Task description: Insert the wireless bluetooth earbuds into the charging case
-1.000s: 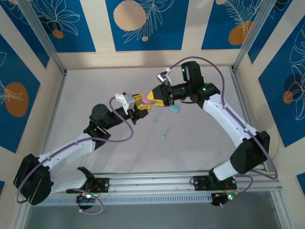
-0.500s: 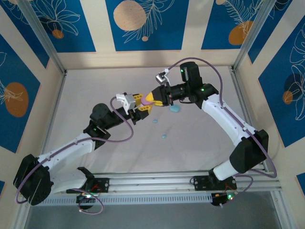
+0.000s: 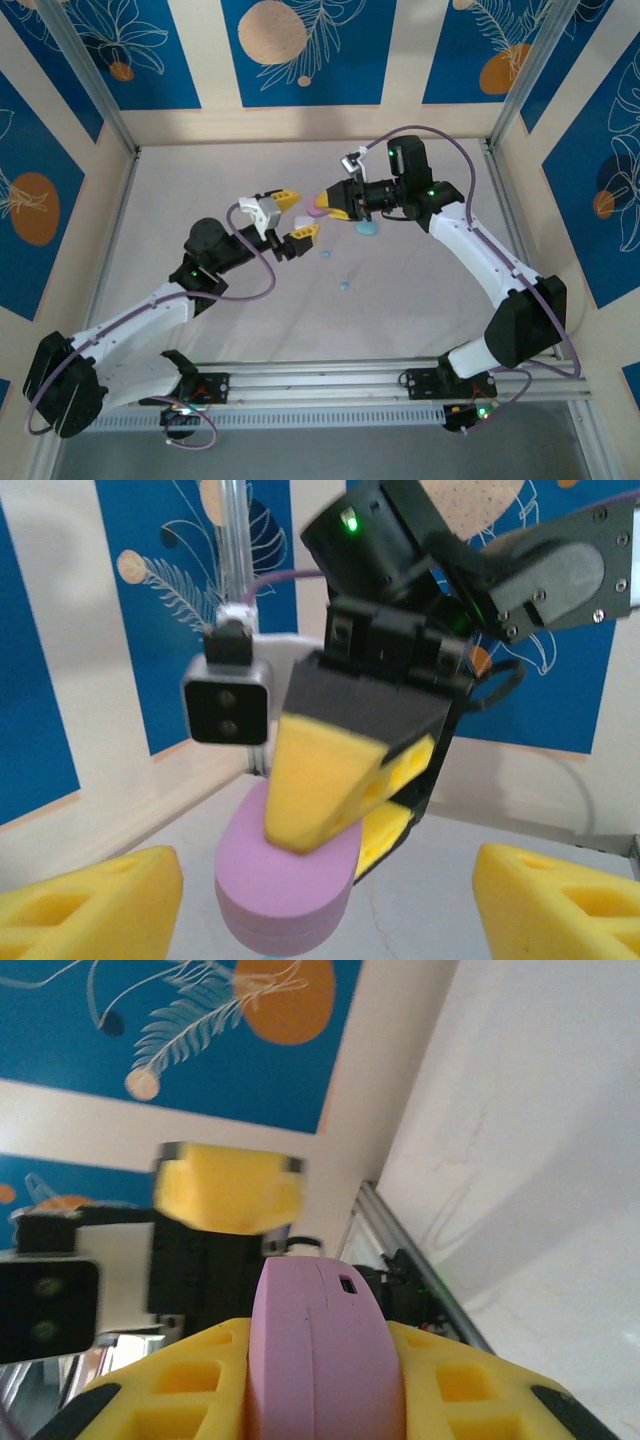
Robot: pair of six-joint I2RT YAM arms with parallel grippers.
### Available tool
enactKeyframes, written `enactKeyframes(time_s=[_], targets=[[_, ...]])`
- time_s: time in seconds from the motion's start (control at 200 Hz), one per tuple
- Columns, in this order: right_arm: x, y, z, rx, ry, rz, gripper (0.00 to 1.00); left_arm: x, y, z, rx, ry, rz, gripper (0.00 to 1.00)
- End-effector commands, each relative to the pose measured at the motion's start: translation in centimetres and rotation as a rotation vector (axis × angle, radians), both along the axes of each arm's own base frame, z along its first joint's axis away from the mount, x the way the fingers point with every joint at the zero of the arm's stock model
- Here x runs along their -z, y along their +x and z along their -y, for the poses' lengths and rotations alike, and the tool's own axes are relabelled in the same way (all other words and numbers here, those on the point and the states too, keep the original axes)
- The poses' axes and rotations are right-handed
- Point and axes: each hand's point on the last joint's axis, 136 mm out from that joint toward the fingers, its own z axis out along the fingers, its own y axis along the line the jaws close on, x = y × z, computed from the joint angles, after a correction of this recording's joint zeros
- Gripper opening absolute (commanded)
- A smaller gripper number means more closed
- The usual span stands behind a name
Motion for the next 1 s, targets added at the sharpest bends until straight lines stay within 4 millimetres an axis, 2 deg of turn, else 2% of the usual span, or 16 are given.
enactKeyframes(time_s=[0.0,0.165,0.365,0.58,0.745,0.865,0.995], targets=[[3.9,2.5,1.7,0.145,-0.122,-0.013,0.18,-1.0,0.2,-1.2,-0.075,-0.014,0.012,0.78],[12.0,6.3,4.1,0.276,-0.306,-0.15,0.18,-1.5,0.8,-2.5,-0.157,0.013,-0.045,0.82],[17.6,9.1,3.7,0.252,-0.387,-0.239,0.19,-0.8,1.1,-3.9,-0.232,0.08,-0.153,0.89],[21.4,11.2,2.7,0.225,-0.453,-0.29,0.2,0.8,2.1,-4.8,-0.3,0.139,-0.278,0.97],[23.6,12.6,2.8,0.24,-0.506,-0.306,0.21,6.0,5.2,-7.3,-0.502,0.312,-0.55,1.0],[24.7,13.6,2.5,0.241,-0.529,-0.31,0.22,8.7,6.6,-8.5,-0.595,0.35,-0.693,1.0],[25.9,14.3,2.4,0.239,-0.564,-0.321,0.23,8.8,7.2,-9.6,-0.692,0.312,-0.784,1.0]])
